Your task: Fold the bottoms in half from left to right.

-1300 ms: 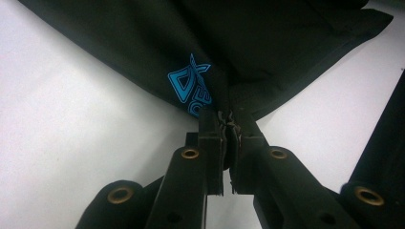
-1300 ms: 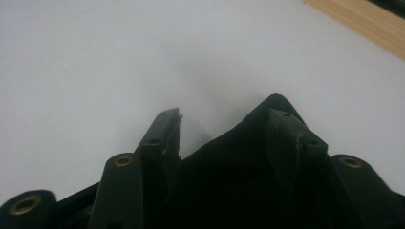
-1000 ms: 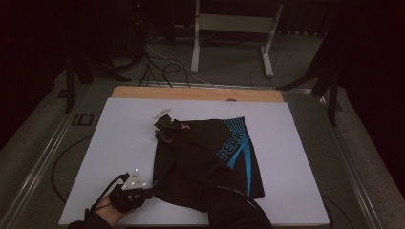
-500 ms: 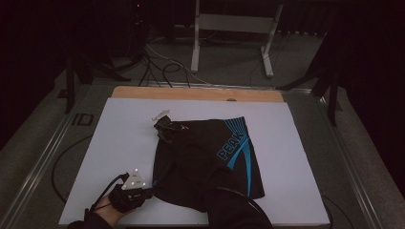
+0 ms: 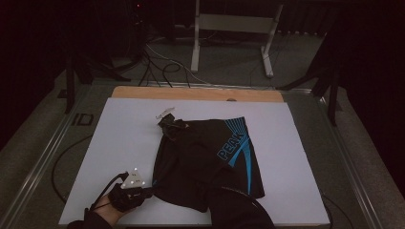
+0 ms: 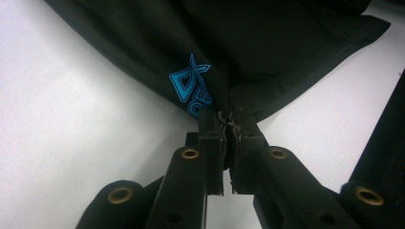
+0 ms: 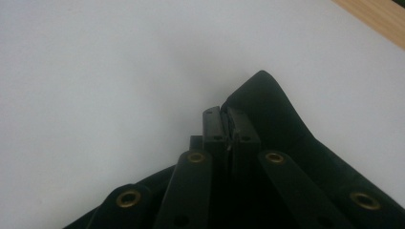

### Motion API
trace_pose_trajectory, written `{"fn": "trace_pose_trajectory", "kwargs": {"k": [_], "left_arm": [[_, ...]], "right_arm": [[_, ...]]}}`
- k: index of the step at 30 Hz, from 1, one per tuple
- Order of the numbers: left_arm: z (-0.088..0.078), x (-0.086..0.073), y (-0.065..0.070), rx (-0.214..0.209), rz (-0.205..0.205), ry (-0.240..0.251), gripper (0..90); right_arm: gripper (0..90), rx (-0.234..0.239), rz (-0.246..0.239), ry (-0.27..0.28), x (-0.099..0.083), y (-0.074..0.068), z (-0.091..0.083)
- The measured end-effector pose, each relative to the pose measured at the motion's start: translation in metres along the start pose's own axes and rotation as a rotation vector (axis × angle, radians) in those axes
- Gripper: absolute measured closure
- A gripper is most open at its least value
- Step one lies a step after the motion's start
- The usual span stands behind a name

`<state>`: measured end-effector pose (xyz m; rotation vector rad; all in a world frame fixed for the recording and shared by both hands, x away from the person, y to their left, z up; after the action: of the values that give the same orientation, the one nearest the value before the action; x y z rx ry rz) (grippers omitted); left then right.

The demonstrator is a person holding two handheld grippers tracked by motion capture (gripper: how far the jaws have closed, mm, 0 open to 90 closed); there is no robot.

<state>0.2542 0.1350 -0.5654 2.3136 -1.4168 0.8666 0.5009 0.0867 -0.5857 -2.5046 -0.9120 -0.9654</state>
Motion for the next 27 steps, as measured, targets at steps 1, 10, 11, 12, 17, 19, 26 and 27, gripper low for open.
{"fn": "trace_pose_trajectory", "kwargs": {"k": [1,10,11,12,17,19,26,27], "left_arm": [[0.0,0.001,0.0,0.001,-0.002,0.004,85.3],[-0.003,0.003,-0.002,0.005,-0.001,0.013,85.4],[-0.004,0.004,-0.002,0.005,-0.002,0.014,85.3],[-0.004,0.004,-0.002,0.004,-0.004,0.019,85.3],[-0.005,0.007,-0.001,0.0,-0.003,0.031,85.3],[-0.006,0.008,0.0,0.001,0.0,0.033,85.3],[-0.007,0.014,0.001,-0.003,0.0,0.045,85.4],[-0.009,0.016,0.002,-0.002,0.005,0.051,85.4]], "right_arm": [[88.4,-0.001,0.013,0.004,0.001,0.0,-0.001],[88.7,0.02,-0.026,0.014,0.006,0.003,-0.013],[88.8,0.021,-0.041,0.008,0.006,0.004,-0.014],[88.8,0.023,-0.045,0.011,0.006,0.004,-0.015],[89.0,0.027,-0.038,0.018,0.007,0.005,-0.017],[89.0,0.03,-0.018,0.028,0.008,0.005,-0.018],[89.0,0.027,-0.025,0.036,0.012,0.01,-0.029],[89.0,0.036,-0.035,0.034,0.013,0.011,-0.031]]}}
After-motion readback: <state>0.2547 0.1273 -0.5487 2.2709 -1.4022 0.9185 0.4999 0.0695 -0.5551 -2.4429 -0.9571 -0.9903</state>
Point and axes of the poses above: each handheld gripper's, and its own axes: z roughly forward along the jaws, x roughly out of its top, y roughly to its right, the point moved 10 cm from there along z, roughly forward along the jaws, and after that the axes turned 13 degrees about z, right-handed, at the moved point
